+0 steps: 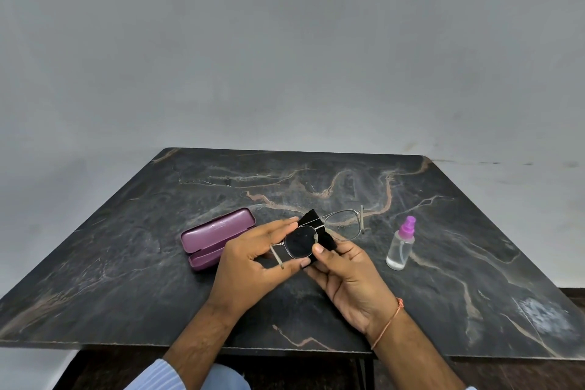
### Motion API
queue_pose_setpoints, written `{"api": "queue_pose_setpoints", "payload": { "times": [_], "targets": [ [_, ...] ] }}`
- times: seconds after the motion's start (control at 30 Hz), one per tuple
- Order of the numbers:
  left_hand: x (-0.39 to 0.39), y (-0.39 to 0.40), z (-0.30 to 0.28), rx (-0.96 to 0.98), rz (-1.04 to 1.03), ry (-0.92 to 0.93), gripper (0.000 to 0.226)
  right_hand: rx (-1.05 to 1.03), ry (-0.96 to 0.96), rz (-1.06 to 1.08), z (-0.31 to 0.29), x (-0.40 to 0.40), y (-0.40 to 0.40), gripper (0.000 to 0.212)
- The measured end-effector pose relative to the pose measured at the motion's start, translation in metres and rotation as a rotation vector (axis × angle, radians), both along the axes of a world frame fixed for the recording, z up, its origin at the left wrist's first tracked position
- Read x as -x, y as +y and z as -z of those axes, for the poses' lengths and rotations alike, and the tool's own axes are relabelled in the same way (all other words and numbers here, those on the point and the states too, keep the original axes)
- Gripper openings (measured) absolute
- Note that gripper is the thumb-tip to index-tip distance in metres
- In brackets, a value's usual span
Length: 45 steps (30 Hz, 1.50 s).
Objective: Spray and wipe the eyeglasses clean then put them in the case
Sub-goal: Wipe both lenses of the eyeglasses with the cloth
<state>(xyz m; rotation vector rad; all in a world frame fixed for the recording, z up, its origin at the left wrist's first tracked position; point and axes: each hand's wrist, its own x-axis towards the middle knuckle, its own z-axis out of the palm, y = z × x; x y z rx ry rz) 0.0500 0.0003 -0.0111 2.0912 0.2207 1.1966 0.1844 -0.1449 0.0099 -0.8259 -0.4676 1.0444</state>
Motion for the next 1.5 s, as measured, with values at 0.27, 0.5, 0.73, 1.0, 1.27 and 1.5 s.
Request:
{"api": "queue_pose_setpoints", "payload": {
  "times": [0.27,0.5,0.73,1.0,1.27,1.5],
  "targets": [
    [0.000,0.003,0.002,-0.003,-0.013,-0.015,0.064,0.082,-0.040,-0.067,0.002,-0.001,0.001,0.022],
    [0.001,0.006,0.004,0.027,-0.066,-0.042,0.046,0.072,-0.029,0.065,-0.001,0.000,0.001,0.022],
    [0.004,0.007,0.004,0.078,-0.098,-0.018,0.064,-0.006,0.246,0.177,-0.003,-0.014,0.002,0.036],
    [0.003,0.007,0.005,0.033,-0.069,0.079,0.062,-0.043,0.210,0.191,-0.006,-0.018,-0.008,0.033],
    [0.004,0.008,0.007,0.036,-0.093,0.065,0.064,-0.021,0.192,0.141,-0.010,-0.013,-0.009,0.026],
    [0.005,0.005,0.004,0.028,-0.082,0.067,0.064,-0.061,0.247,0.187,-0.007,-0.015,-0.007,0.029]
  ]
}}
